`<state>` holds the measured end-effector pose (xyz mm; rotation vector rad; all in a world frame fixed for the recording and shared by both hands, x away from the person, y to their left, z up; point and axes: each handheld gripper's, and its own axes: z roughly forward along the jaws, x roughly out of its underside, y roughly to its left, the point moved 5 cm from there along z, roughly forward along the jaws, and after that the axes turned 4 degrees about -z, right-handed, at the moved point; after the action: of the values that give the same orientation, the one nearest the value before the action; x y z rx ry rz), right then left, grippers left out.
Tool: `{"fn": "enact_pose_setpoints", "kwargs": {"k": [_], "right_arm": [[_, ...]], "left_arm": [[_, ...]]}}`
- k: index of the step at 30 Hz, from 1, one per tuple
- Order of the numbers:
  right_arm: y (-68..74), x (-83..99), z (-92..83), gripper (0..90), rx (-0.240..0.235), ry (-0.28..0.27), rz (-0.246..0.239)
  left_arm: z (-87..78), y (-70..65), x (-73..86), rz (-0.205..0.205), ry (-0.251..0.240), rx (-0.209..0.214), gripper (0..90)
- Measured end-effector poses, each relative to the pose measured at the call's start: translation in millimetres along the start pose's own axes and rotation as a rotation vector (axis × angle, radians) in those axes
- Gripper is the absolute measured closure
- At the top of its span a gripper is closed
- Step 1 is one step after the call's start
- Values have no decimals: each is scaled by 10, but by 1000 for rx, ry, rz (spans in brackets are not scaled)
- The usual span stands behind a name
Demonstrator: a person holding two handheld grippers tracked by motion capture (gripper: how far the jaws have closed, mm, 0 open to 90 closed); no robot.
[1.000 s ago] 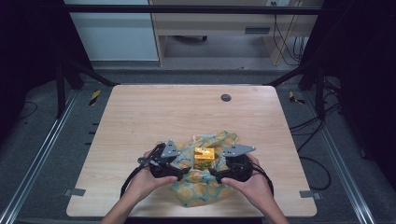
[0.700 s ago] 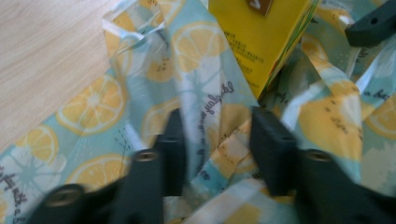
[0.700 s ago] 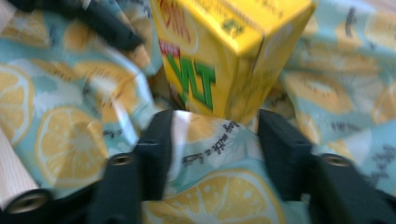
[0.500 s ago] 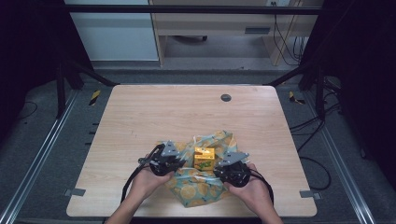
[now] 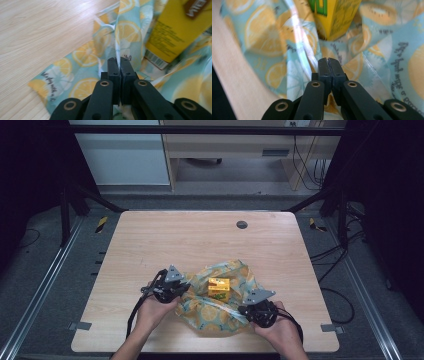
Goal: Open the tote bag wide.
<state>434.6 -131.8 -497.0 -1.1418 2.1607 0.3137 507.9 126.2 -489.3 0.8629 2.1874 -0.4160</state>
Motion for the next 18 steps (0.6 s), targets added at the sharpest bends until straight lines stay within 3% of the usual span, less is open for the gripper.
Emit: {"fn": "enact_pose_setpoints", "kwargs": {"k": [6, 10, 13, 16, 18], "right_arm": [[-14, 184, -125, 900, 20, 11, 14], [-75, 348, -139, 900, 20, 20, 42], [-112, 456, -111, 900, 21, 41, 48], [-131, 480, -106, 900, 4, 35, 60], [-137, 482, -89, 900, 2, 43, 57]], "left_arm": [[47, 93, 59, 2, 44, -33, 894], [92, 94, 141, 5, 91, -24, 898], [110, 120, 216, -26, 110, -7, 900], [118, 134, 267, -49, 118, 4, 900], [130, 146, 289, -43, 124, 5, 900]]}}
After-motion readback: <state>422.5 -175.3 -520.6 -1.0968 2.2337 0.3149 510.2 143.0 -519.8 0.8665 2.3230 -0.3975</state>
